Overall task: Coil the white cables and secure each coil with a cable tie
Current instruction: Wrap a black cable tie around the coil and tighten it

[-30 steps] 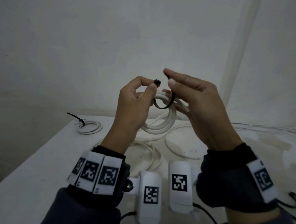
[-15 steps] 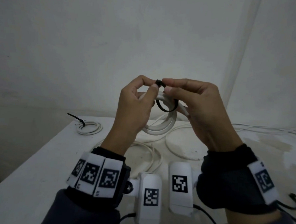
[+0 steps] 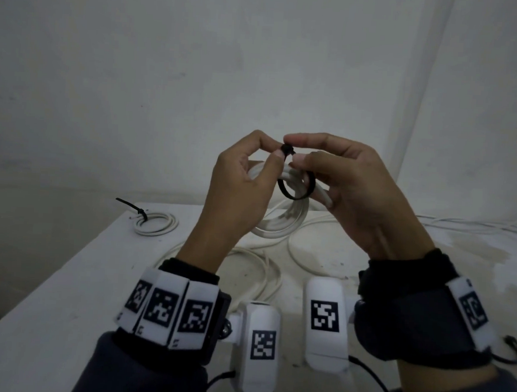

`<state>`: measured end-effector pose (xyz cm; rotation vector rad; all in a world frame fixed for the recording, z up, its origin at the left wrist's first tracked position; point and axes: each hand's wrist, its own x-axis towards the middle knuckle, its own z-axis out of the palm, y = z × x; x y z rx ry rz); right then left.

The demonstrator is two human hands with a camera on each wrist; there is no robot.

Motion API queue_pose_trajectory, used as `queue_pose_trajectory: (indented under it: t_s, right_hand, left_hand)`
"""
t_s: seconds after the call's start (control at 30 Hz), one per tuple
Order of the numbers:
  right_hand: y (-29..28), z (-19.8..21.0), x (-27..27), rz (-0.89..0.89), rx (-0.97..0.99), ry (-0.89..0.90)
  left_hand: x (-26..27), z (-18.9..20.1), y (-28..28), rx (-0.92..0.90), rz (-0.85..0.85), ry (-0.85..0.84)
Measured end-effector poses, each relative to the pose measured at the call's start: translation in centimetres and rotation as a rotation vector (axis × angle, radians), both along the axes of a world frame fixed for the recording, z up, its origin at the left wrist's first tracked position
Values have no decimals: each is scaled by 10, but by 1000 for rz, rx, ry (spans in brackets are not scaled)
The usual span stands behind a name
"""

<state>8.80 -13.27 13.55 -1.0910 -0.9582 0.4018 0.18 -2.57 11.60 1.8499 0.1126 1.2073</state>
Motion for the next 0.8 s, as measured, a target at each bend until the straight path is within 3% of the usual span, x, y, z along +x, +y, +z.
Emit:
queue_pose_trajectory:
  t_s: [0.63,0.8]
  right_hand:
    - [-5,-1,8,26,22,-15]
    - [-3,-2,5,-27,53,-66]
  left_hand:
    - [-7,8,-9,-1,-194,90]
    - [-7,8,-6,3,-149,75]
